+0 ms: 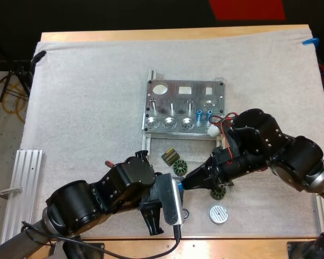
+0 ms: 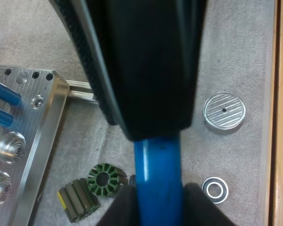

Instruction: Load cells from left to right

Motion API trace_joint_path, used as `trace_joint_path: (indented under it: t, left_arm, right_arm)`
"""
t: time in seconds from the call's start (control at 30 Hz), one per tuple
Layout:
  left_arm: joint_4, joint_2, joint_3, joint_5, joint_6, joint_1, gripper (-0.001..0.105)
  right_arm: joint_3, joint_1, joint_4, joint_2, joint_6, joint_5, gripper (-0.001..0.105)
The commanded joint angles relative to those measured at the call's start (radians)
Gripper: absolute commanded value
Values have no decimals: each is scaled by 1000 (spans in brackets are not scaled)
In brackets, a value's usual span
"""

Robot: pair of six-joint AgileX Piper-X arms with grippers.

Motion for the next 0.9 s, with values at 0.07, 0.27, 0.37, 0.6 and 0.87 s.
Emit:
trace_joint_path:
  t: [0.07,0.27,0.37,0.6,0.87]
  left_arm:
    - [-3,-3,-4,7,5,-2,0]
    - [-3,-3,-4,5,8,-2,5]
    - [-3,-3,-4,-3,6,-2,22]
    - [-5,-19,-15,-57,-92,-2,69]
    - [-4,-114,-16,-80,-227,-2,68]
  right_arm:
    - [-3,1,-7,1,-3,-2,9]
    - [-3,1,-7,1,-3,-2,0]
    - [-3,1,-7,1,-3,1,0]
    - [-9,-1,18,1,4,101,0]
    - [-77,-6,55,23,2,347,0]
